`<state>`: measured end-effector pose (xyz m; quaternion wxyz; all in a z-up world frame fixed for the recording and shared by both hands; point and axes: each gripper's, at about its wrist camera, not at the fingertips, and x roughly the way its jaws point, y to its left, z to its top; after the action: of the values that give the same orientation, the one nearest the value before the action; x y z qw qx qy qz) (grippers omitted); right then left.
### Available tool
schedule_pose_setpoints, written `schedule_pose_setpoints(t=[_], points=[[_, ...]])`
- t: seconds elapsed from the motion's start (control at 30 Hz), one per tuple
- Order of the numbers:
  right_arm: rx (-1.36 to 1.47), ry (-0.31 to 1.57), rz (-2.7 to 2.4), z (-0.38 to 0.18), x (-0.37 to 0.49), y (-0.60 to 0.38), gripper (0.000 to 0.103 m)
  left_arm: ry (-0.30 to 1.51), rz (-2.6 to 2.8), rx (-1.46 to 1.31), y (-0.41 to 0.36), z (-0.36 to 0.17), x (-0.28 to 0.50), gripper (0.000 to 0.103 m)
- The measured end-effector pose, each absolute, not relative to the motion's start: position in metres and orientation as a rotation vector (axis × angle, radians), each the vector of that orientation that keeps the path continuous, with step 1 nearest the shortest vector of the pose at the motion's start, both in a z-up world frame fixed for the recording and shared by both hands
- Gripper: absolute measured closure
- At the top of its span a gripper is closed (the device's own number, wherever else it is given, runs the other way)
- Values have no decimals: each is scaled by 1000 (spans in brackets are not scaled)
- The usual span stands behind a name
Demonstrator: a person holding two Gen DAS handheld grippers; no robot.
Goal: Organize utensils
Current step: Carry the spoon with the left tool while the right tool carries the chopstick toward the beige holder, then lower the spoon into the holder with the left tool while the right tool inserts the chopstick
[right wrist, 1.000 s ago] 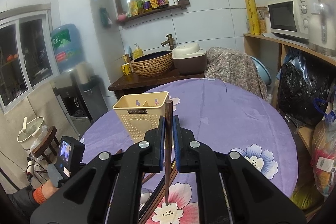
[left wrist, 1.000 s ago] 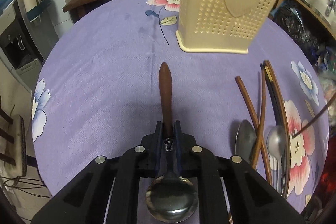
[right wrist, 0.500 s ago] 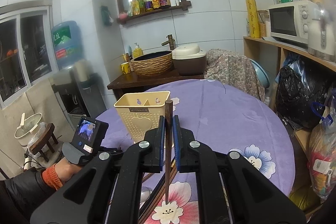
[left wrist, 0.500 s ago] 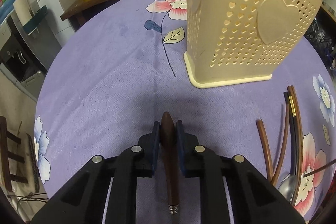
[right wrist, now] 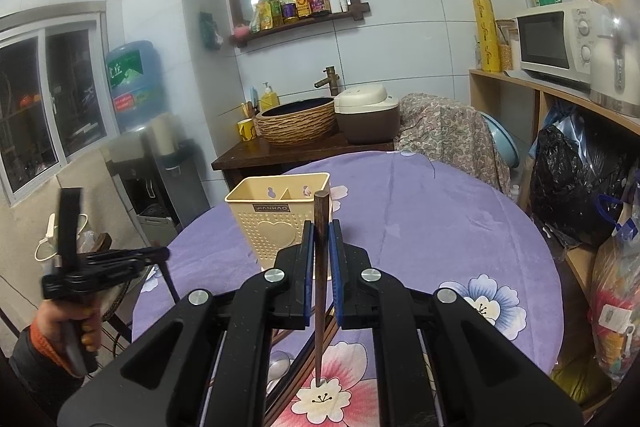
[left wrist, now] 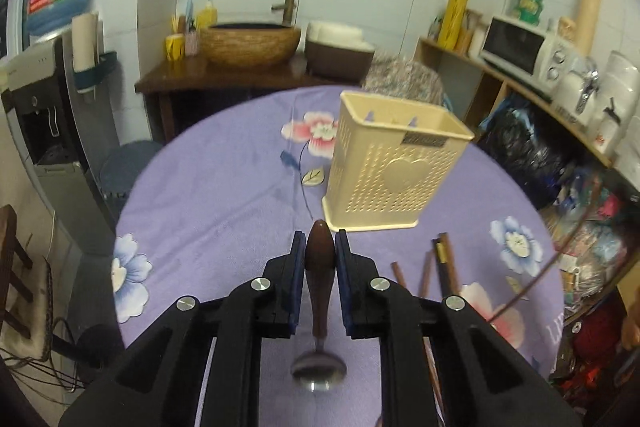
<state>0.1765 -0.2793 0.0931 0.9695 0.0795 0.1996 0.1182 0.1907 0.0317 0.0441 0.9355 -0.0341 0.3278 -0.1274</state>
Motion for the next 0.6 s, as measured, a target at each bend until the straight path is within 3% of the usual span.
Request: schedule_pose_setpoints(t=[0.37, 0.6], points=[[140, 400, 241, 103, 178, -278, 95, 629, -282, -87, 33, 55, 189, 87], [130, 332, 274, 152, 199, -274, 95, 559, -332, -101, 25, 120, 208, 87]])
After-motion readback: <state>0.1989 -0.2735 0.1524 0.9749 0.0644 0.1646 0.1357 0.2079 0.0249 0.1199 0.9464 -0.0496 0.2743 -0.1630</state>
